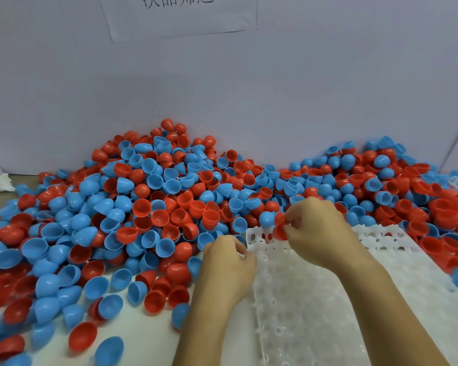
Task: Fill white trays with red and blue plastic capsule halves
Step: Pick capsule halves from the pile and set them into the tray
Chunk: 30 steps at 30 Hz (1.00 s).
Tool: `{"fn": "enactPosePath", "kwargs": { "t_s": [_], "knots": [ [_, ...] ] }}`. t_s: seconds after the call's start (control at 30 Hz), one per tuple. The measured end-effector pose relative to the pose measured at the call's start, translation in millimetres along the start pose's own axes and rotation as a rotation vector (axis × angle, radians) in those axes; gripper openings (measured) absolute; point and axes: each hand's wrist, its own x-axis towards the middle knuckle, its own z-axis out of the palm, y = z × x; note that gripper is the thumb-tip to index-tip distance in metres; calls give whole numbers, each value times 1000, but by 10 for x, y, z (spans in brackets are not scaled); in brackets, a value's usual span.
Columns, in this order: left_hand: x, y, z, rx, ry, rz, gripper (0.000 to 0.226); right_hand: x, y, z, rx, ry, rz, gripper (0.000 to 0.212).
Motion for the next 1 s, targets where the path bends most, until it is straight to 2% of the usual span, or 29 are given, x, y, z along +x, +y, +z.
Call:
{"fn": "enactPosePath", "kwargs": {
  "t_s": [0.1, 0.17, 0.2, 0.27, 0.37, 0.43, 0.53, 0.8, 0.87, 0.93, 0.97, 1.0],
  "knots": [
    [-43, 90, 39, -11, -108, 11, 31, 25, 96, -69, 104, -2, 15, 21],
    [-61, 149, 81, -116, -191, -4, 24, 11, 125, -64, 162, -51, 23, 10],
    [-71, 175, 106, -187, -212, -12, 23, 2, 136, -51, 186, -52, 23, 13],
    [-85, 230, 143, -318, -174, -29, 24, 13, 173, -50, 255, 18, 15, 13],
    [-56, 358, 105, -491, -30, 4, 33, 39, 186, -145, 346, 147, -44, 9],
    [8, 448, 6, -594, 43, 76, 33, 75, 198, -234, 381, 182, -107, 11],
    [95, 505, -124, -650, 62, 169, 36, 170, 254, -358, 445, 172, -151, 11],
    [143, 403, -154, -906, -91, 336, 34, 521, 313, -509, 245, 176, -244, 9],
    [155, 359, -188, -1054, -175, 291, 38, 594, 288, -632, 170, 254, -212, 11],
    [124, 293, -253, -1220, -262, 166, 39, 663, 264, -814, 126, 347, -170, 13],
    [109, 236, -283, -1246, -275, 154, 31, 692, 257, -917, 108, 386, -135, 15],
    [95, 214, -316, -1262, -252, 138, 33, 716, 269, -1038, 93, 416, -82, 18]
  ]
}}
